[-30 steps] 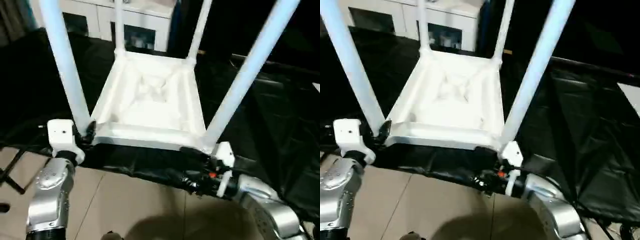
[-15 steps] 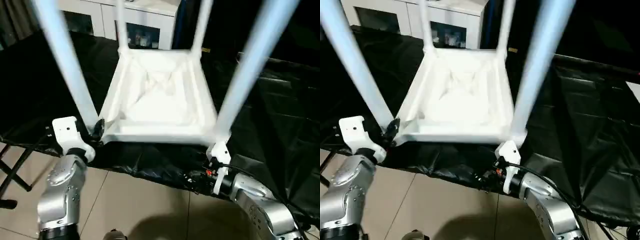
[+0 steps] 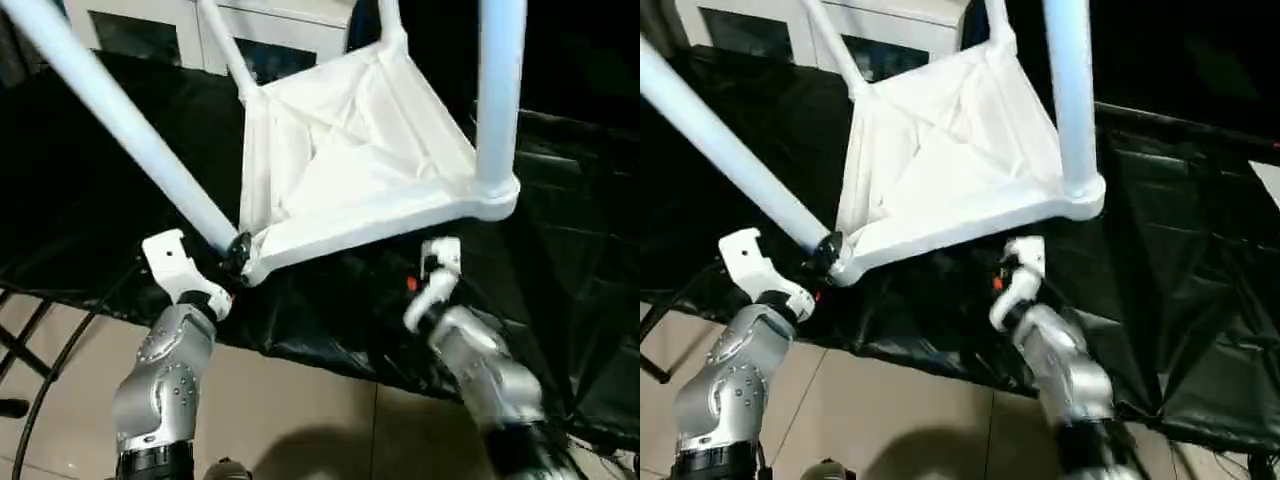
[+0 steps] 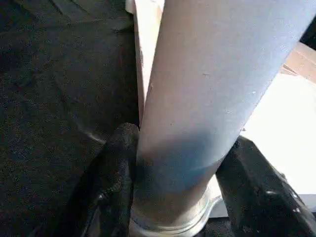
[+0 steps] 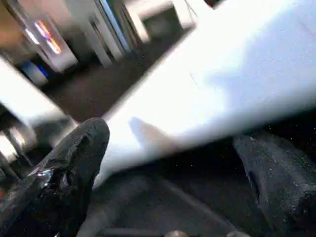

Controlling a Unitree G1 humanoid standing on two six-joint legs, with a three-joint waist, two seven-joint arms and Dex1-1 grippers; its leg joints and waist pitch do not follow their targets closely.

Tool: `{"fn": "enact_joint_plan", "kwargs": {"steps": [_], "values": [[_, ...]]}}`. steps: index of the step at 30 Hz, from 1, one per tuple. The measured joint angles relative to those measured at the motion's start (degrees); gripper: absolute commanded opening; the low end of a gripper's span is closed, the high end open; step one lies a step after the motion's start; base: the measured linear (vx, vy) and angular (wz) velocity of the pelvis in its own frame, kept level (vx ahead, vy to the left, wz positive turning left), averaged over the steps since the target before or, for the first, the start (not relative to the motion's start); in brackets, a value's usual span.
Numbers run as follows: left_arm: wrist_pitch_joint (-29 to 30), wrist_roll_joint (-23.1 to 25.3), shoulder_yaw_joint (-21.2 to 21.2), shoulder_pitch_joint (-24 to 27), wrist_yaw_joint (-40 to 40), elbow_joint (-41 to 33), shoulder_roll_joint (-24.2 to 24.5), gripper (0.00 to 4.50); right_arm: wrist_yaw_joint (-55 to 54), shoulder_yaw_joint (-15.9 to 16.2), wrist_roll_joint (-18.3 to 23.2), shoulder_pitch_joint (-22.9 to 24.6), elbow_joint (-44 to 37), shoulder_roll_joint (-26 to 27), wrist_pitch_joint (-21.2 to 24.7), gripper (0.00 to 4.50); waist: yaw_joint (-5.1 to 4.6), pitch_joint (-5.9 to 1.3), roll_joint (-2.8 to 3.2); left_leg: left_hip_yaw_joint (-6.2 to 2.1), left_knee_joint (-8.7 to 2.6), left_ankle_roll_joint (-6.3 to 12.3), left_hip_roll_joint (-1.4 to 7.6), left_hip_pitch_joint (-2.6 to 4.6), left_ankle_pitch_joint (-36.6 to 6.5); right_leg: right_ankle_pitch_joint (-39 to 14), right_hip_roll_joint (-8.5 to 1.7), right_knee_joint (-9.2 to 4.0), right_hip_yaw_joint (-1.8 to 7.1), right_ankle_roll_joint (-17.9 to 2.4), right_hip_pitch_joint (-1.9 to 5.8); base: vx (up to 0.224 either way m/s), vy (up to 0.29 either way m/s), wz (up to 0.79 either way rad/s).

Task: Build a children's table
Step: Flip table

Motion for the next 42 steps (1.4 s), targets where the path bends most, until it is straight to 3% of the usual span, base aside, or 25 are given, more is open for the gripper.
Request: {"fn": "enact_joint_plan", "kwargs": {"steps": [15, 17, 23, 35, 36, 42], "values": [[1.1, 0.8, -2.5, 0.3, 1.5, -0.9, 0.1, 2.15, -3.7, -12.5, 7.2, -17.8, 25.7, 5.1, -1.9, 4.50, -0.17, 0.07, -0.19, 0.12, 0.07, -0.31, 0.11, 0.12, 0.2, -0.3, 0.01, 0.73, 0.02, -0.3, -0.21, 0.000, 0.000, 0.00], [1.1, 0.9, -3.6, 1.0, 2.0, -1.8, 0.3, 2.15, -4.7, -14.8, 8.9, -19.6, 28.7, 5.6, -1.9, 4.21, -0.43, 0.10, -0.23, 0.13, 0.07, -0.32, 0.12, 0.14, 0.2, -0.3, 0.01, 0.78, 0.03, -0.3, -0.23, 0.000, 0.000, 0.00], [1.0, 1.4, -4.5, 2.1, 2.4, -3.0, 0.4, 2.15, -4.8, -18.5, 11.2, -20.8, 31.4, 6.3, -1.7, 3.81, -0.63, 0.11, -0.25, 0.18, 0.07, -0.32, 0.13, 0.13, 0.2, -0.3, 0.01, 0.85, 0.03, -0.4, -0.28, 0.000, 0.000, 0.00], [0.1, 1.4, -5.2, 2.9, 3.1, -3.6, 0.5, 2.15, -2.8, -21.6, 11.5, -24.2, 37.5, 6.2, -2.9, 2.74, -1.05, 0.13, -0.42, 0.25, 0.10, -0.32, 0.18, 0.12, 0.2, -0.3, 0.01, 0.97, 0.03, -0.4, -0.38, 0.000, 0.000, 0.00], [0.1, 1.3, -5.2, 2.9, 3.0, -3.6, 0.5, 2.71, -2.8, -21.6, 11.5, -24.2, 37.5, 6.2, -2.9, 2.59, -1.03, 0.13, -0.42, 0.27, 0.10, -0.32, 0.18, 0.11, 0.3, -0.3, 0.01, 0.97, 0.04, -0.4, -0.40, 0.000, 0.000, 0.00], [0.0, -0.6, -6.1, 4.5, -0.6, -6.0, 0.6, 3.22, -3.4, -22.8, 11.2, -24.2, 38.5, 5.8, -4.3, 2.19, -0.71, 0.25, -0.60, 0.41, 0.23, -0.25, 0.26, -0.20, 0.4, -0.3, 0.01, 1.09, 0.03, -0.4, -0.74, 0.000, 0.000, 0.00]]}}
